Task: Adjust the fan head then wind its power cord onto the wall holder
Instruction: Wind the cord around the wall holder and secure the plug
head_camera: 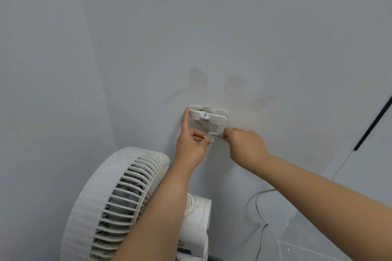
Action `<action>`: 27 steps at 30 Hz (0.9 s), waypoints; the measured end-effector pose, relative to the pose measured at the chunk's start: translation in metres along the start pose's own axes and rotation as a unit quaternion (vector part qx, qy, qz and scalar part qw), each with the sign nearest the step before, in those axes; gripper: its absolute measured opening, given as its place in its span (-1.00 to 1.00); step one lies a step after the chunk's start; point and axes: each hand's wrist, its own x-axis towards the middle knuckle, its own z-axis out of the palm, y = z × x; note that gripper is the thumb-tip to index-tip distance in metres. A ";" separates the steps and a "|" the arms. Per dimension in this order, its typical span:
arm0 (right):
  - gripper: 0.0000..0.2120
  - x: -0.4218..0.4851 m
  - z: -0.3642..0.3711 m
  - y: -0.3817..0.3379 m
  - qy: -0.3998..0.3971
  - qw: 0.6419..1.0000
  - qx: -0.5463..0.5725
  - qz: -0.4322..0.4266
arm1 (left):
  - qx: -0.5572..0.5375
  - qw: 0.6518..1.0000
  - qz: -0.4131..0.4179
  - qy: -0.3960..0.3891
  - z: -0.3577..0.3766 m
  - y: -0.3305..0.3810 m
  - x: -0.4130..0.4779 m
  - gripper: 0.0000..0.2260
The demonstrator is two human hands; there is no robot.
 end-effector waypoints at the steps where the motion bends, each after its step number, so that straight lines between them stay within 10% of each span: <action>1: -0.83 -0.001 -0.005 0.001 -0.008 1.000 -0.027 0.012 | 0.004 1.000 -0.002 0.003 0.000 -0.001 0.000 -0.17; 17: -0.81 0.014 -0.095 0.020 0.148 0.981 -0.124 0.036 | 0.077 0.994 -0.010 0.075 0.001 0.000 -0.009 -0.30; 27: -0.72 0.031 -0.134 0.029 0.040 0.951 0.287 0.106 | 0.222 0.964 0.074 0.124 0.002 0.038 -0.014 -0.58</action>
